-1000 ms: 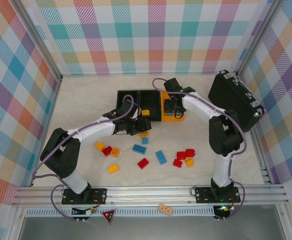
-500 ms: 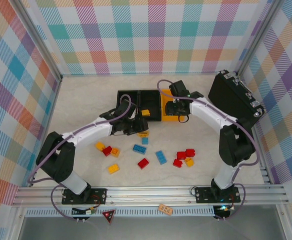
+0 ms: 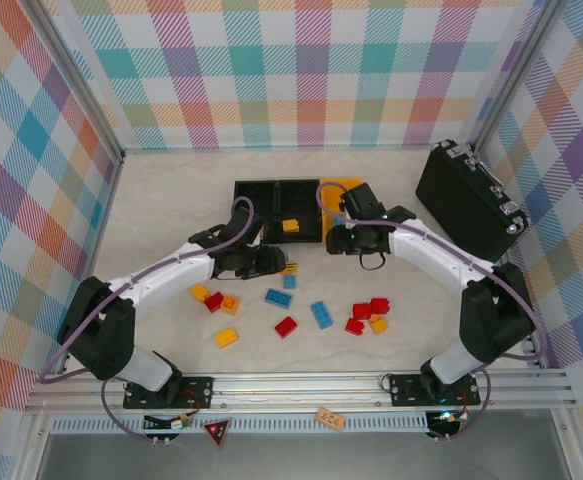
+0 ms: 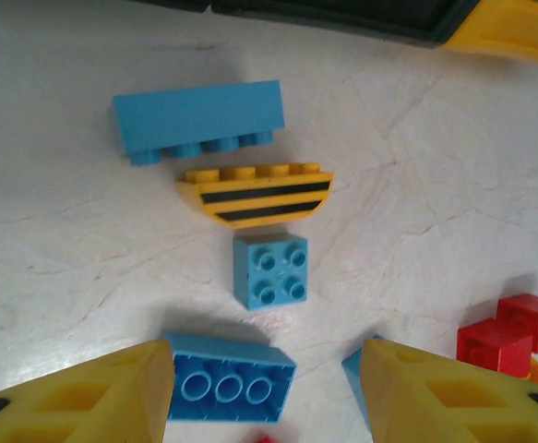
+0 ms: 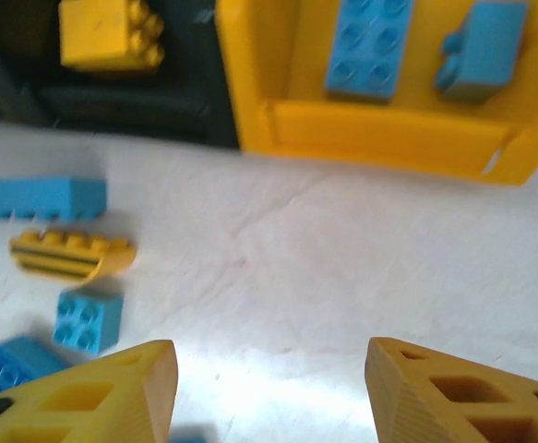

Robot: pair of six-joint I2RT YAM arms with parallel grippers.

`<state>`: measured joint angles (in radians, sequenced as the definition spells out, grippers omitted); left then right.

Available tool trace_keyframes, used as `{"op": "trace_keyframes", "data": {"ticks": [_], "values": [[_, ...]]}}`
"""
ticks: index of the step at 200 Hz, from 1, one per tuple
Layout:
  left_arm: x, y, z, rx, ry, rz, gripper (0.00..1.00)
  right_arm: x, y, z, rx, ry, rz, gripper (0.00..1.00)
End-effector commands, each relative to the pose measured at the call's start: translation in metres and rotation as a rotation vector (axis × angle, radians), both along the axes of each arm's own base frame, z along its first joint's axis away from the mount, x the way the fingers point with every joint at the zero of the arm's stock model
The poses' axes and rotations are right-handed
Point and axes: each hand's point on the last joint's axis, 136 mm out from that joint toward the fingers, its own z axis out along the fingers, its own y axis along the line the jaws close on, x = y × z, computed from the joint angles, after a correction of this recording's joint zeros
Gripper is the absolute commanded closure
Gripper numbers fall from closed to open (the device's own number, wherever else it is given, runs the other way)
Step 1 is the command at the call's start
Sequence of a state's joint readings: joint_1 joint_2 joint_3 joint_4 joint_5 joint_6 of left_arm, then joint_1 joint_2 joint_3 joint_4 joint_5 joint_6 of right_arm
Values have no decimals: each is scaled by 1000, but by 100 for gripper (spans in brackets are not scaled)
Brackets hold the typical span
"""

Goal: Sort the legos into containers by color
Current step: Pick up the lego from the bottom-center of the table.

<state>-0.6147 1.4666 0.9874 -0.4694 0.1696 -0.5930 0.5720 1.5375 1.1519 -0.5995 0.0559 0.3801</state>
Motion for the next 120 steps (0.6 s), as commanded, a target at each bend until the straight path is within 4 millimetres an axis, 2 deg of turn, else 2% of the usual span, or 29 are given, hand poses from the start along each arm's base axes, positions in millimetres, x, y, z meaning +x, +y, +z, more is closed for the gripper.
{"op": "trace_keyframes", "data": {"ticks": [1,30,70,120], "values": [[-20,14,-4,41,18,-24,44,-31,15,-2,28,39,89,43],[-35,19,-5,16,30,-40,44,-65,25,-17,-5,86,150,42],[-60,28,-18,22,92,-71,44,-100,33,-46,-53,171,183,42],[-71,36,-24,27,105,-61,44,-125,38,-75,-116,245,206,42]]}}
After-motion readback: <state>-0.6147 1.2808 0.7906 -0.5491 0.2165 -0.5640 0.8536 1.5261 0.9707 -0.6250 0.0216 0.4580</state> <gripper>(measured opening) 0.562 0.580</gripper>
